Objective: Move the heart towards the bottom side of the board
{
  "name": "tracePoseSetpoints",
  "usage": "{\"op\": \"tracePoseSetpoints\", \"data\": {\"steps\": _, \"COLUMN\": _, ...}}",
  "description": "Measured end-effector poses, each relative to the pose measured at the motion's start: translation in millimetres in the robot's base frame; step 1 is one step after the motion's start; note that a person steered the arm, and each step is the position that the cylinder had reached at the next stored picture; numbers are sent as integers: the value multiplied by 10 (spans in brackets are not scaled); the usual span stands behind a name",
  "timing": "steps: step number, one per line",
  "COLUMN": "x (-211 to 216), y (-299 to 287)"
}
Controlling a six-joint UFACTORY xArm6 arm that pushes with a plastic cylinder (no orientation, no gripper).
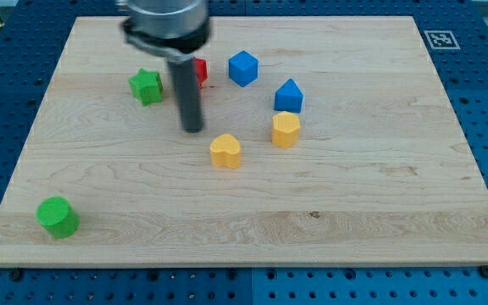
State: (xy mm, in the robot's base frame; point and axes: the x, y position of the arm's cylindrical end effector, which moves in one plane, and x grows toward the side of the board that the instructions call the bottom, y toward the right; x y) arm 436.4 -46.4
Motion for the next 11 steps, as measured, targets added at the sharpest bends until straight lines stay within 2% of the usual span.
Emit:
{"op": "tracePoseSetpoints", "data": {"steps": 1, "x": 107, "y": 497}}
{"op": "tracePoseSetpoints", "data": {"steps": 5, "x": 347, "y": 22}}
{"op": "tracePoseSetpoints", "data": {"steps": 9, "x": 525, "y": 297}}
{"op": "tracePoseSetpoints", "data": {"steps": 11, "x": 823, "y": 278}}
